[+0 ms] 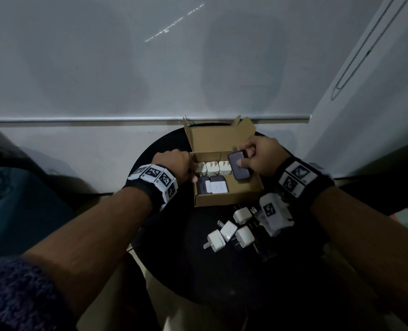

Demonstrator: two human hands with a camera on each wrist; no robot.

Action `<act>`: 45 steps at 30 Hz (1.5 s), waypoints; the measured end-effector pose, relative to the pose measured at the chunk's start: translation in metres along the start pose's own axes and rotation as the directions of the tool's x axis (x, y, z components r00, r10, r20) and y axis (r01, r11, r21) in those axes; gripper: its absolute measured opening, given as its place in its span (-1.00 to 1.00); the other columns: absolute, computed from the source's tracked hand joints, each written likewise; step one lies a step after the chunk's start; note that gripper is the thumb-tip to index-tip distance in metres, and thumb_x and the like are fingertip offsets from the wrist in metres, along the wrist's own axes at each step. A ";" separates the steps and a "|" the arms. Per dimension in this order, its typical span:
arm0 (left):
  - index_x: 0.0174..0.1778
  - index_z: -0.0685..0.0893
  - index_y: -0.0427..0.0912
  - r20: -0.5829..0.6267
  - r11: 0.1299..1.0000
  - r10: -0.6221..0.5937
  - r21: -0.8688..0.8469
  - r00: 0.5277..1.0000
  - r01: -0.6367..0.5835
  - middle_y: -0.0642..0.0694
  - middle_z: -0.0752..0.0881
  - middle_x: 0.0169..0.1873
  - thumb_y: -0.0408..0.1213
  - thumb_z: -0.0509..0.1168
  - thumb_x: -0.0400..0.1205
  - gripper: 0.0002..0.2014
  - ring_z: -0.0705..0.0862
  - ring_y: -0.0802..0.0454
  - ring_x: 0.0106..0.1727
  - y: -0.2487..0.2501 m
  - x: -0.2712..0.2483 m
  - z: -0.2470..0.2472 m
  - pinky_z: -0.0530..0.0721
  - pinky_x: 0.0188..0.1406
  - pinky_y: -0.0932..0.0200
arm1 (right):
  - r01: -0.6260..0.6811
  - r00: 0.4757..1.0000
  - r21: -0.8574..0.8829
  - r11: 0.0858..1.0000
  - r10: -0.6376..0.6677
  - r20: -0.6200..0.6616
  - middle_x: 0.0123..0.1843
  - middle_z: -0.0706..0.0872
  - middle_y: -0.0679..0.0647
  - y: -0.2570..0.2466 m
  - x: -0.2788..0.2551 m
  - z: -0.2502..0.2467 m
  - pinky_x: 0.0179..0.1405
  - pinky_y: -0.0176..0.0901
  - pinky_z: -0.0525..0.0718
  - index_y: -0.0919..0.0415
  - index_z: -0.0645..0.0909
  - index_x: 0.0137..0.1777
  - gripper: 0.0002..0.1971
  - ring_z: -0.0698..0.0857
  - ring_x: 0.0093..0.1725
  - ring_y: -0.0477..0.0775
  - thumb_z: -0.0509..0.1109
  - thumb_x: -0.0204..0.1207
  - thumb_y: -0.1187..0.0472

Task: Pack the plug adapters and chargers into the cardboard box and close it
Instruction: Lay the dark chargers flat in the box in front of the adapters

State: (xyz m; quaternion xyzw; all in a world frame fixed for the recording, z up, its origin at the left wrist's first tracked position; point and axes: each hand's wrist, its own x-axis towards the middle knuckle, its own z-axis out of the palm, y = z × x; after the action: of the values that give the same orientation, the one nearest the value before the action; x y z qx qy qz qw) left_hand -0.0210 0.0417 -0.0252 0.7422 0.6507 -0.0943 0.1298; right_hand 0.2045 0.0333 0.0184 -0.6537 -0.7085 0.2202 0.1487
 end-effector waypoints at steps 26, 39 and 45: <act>0.41 0.61 0.11 0.045 1.000 0.010 0.004 0.999 -0.010 -0.08 0.70 0.25 0.15 0.35 0.57 -0.52 0.69 -0.14 0.22 0.001 0.001 0.000 0.56 0.06 -0.03 | -0.011 0.972 -0.438 0.899 0.113 0.207 -0.20 0.66 0.21 0.002 0.009 0.022 -0.10 -0.15 0.68 0.32 0.63 -0.25 -0.81 0.67 -0.19 0.14 0.26 0.57 0.34; 0.36 0.66 0.12 0.032 0.999 -0.018 0.046 0.999 0.016 -0.07 0.72 0.25 0.22 0.38 0.51 -0.49 0.71 -0.15 0.20 0.001 0.000 -0.001 0.64 0.10 -0.02 | 0.013 0.898 -0.349 0.937 0.142 0.416 0.32 0.56 -0.01 0.068 -0.098 0.013 0.32 -0.15 0.54 -0.01 0.48 0.40 -0.38 0.58 0.33 0.05 0.58 0.33 0.07; 0.34 0.67 0.17 0.024 0.998 0.001 0.062 1.000 -0.002 -0.04 0.72 0.26 0.21 0.38 0.51 -0.52 0.70 -0.16 0.21 0.003 -0.002 -0.003 0.64 0.08 -0.02 | 0.025 0.914 -0.268 0.963 0.087 0.396 0.36 0.53 0.05 0.074 -0.105 0.020 0.38 -0.11 0.53 -0.07 0.39 0.52 -0.45 0.57 0.36 0.11 0.39 0.53 0.18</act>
State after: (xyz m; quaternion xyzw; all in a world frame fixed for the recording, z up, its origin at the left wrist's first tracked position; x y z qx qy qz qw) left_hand -0.0183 0.0405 -0.0215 0.7451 0.6453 -0.1233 0.1148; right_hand 0.2687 -0.0696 -0.0280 -0.6194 -0.7364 0.2554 -0.0940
